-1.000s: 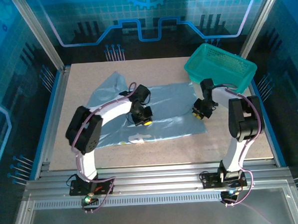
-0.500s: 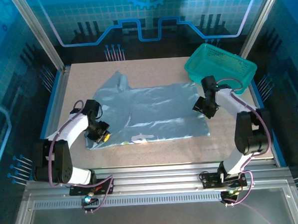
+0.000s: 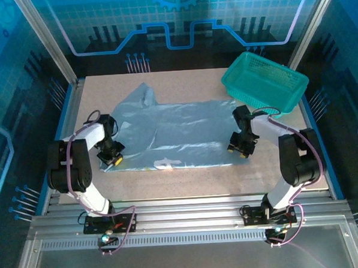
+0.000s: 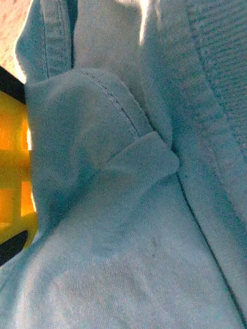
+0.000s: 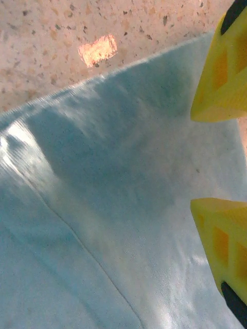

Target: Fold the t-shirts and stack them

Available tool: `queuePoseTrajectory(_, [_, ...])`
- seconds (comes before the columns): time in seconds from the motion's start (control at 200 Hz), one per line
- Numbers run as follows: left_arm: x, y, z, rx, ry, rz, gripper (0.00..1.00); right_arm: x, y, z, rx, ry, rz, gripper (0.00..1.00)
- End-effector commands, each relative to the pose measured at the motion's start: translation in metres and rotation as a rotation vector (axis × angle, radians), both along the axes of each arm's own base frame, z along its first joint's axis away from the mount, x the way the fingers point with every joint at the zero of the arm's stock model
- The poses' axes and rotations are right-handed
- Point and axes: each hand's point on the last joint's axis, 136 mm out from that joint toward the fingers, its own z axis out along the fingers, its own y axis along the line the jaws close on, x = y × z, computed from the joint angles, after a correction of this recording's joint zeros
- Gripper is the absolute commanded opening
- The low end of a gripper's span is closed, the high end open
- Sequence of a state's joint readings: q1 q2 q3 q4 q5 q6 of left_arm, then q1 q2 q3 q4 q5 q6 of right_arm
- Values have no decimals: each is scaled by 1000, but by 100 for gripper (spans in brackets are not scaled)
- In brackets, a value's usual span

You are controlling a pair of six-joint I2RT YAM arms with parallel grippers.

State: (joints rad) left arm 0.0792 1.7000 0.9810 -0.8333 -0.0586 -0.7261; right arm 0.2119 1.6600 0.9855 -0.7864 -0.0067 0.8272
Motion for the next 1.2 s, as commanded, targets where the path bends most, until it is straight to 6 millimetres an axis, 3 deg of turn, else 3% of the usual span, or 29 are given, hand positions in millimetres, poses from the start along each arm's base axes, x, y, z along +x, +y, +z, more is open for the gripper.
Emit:
queuePoseTrajectory(0.0, [0,20,4,82,20,-79,5,-8,-10,-9,-29,74,-35,44])
queuePoseTrajectory(0.22, [-5,33,23,143,8,-90,8,-11,-19,-13,-76,111,-40,44])
queuePoseTrajectory(0.365, [-22,53,12,136,51,-17,7,-12,-20,-9,-81,108,-39,45])
queuePoseTrajectory(0.44, [-23,57,8,105,33,32,7,-7,-16,0,-79,69,-18,46])
queuePoseTrajectory(0.55, [-11,56,23,113,-39,60,7,4,-8,24,-95,-18,41,46])
queuePoseTrajectory(0.69, [7,27,58,137,-148,35,8,16,13,45,-73,-107,118,47])
queuePoseTrajectory(0.83, [28,-27,68,15,-228,50,10,21,32,38,1,-99,131,46])
queuePoseTrajectory(0.94, [43,-59,53,-86,-223,58,9,24,43,27,51,-71,125,46])
queuePoseTrajectory(1.04, [52,-69,35,-127,-197,83,9,23,48,14,70,-19,117,46])
queuePoseTrajectory(1.106, [46,-67,20,-113,-145,94,8,17,48,3,70,31,110,46])
queuePoseTrajectory(1.196, [18,-60,-2,-72,-31,130,6,6,46,-12,52,108,101,46])
